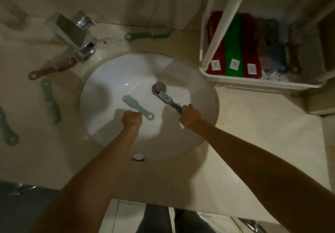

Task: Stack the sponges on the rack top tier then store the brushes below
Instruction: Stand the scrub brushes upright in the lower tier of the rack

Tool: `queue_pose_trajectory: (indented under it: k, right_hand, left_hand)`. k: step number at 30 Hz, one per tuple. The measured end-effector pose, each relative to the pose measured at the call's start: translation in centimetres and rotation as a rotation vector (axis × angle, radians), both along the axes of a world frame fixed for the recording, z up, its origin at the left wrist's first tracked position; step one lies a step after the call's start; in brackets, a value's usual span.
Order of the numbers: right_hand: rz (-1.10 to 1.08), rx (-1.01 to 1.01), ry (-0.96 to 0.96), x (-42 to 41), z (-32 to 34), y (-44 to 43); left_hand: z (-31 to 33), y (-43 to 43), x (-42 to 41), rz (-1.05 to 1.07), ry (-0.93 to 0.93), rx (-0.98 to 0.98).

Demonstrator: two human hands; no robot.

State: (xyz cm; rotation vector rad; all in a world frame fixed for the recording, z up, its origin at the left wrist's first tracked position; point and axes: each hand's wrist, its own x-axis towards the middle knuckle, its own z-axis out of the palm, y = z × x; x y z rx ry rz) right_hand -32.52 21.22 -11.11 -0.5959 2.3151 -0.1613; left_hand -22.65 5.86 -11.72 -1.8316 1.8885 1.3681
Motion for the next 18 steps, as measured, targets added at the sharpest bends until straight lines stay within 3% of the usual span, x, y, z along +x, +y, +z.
queue_pose_trajectory:
  k: [4,8,18]
  right_hand:
    - [0.022,0.051,0.105,-0.8,-3.5,-2.7]
    - [0.037,0.082,0.18,-1.3,-5.9,-3.3]
    - [0.026,-0.014,0.28,-0.8,-3.8,-2.6]
  left_hand:
    - [-3.3,-0.1,-2.7,0.127,-0.021,0.0]
    - [-5.7,0.6,-3.4,0.074,-0.051,-0.117]
    - [-5.2,-1.2,-3.8,0.193,-0.075,-0.123]
